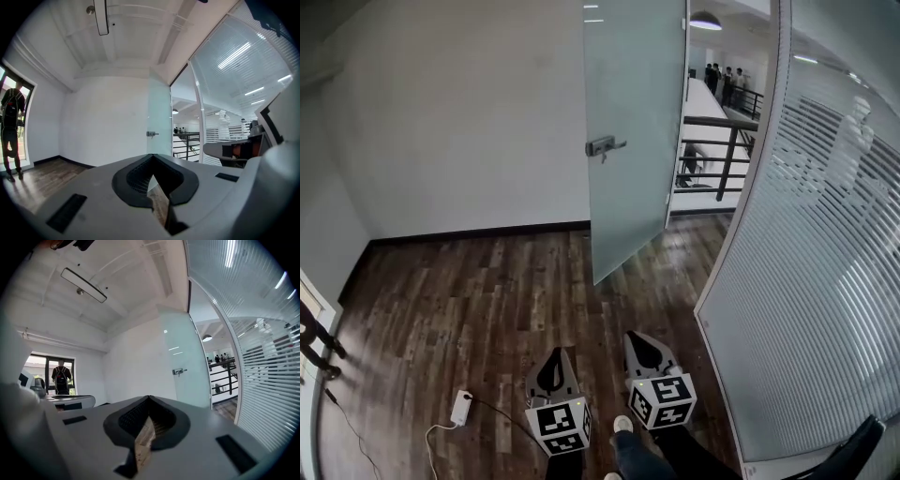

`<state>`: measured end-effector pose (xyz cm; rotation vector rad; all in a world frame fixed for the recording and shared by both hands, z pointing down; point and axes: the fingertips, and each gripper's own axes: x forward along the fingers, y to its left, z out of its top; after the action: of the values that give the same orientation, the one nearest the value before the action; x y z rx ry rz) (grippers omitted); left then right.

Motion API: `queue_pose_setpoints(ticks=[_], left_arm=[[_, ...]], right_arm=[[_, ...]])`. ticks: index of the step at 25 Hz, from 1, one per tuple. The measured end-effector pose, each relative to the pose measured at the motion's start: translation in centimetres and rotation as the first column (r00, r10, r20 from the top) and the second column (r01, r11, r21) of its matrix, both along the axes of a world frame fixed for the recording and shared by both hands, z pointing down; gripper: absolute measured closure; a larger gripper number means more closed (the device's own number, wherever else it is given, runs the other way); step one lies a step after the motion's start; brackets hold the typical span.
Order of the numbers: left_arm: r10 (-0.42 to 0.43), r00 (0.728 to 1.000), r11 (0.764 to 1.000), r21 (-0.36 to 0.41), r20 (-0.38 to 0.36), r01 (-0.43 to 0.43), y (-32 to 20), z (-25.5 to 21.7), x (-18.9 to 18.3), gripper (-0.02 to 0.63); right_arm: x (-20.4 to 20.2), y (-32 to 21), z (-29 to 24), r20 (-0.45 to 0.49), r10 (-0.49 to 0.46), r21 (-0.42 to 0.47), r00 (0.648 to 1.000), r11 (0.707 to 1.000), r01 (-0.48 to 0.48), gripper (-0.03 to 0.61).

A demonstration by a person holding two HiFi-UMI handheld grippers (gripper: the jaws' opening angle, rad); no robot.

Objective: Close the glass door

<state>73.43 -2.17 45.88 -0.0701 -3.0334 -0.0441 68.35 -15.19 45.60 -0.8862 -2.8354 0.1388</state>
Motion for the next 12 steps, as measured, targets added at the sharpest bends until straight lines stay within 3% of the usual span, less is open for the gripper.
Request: queue_pose_setpoints(ticks=[5, 12], left_arm=[[-0.056, 0.998, 0.998, 0.002, -0.029, 0.056, 4.2, 0.7, -6.6, 0.614], [-0.060, 0.998, 0.998, -0.012, 0.016, 0.061, 6.6, -0.4, -17.6, 0.614]], right_arm=[[-7.1, 4.0, 0.4, -0.010, -0.044, 0.004, 0.999, 0.999, 0.044, 0.580], [-18.3, 7.5, 0.5, -0.004, -0.103, 0.025, 0.995, 0.994, 0.103, 0.581]])
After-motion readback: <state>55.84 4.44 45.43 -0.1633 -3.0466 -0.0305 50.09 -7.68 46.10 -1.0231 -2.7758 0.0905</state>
